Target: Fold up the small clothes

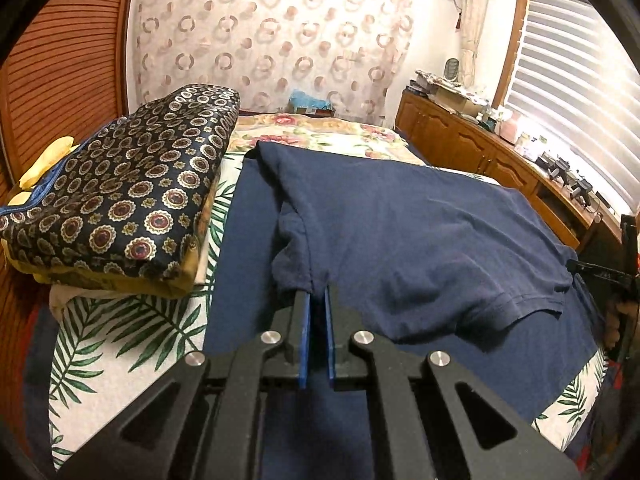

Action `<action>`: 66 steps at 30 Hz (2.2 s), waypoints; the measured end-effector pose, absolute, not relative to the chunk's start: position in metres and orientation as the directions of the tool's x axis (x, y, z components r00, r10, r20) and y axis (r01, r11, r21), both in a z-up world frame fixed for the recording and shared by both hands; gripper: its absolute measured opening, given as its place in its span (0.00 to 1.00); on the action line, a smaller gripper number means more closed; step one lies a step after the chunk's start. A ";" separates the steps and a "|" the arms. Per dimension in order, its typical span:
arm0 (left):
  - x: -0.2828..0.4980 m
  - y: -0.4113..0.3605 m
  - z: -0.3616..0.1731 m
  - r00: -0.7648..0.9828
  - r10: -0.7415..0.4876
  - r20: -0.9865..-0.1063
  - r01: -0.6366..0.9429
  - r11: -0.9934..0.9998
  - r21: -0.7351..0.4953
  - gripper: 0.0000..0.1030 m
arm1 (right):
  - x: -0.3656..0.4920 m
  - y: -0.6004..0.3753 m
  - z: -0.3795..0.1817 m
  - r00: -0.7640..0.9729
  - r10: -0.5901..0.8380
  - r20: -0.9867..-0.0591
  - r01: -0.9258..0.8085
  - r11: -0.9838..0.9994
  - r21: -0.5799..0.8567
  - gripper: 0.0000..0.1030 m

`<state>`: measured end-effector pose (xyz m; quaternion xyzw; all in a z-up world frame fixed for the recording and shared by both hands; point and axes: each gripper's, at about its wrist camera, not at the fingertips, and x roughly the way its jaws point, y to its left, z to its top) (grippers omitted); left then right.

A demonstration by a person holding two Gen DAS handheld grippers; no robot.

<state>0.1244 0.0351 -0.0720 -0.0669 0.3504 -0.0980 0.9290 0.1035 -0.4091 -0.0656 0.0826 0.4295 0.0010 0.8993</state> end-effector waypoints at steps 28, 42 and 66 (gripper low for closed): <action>0.058 0.084 -0.032 0.790 -0.242 -0.563 0.147 0.967 -0.210 0.04 | -0.004 -0.389 0.026 0.757 0.140 -0.638 -0.112 0.990 0.085 0.04; 0.052 0.076 -0.070 0.710 -0.179 -0.681 0.117 0.984 -0.136 0.24 | -0.008 -0.382 -0.022 0.677 0.086 -0.731 -0.095 0.995 0.029 0.14; 0.051 0.076 -0.082 0.690 -0.129 -0.712 0.087 0.992 -0.096 0.54 | 0.045 -0.303 -0.047 0.665 0.184 -0.724 -0.254 0.967 0.012 0.34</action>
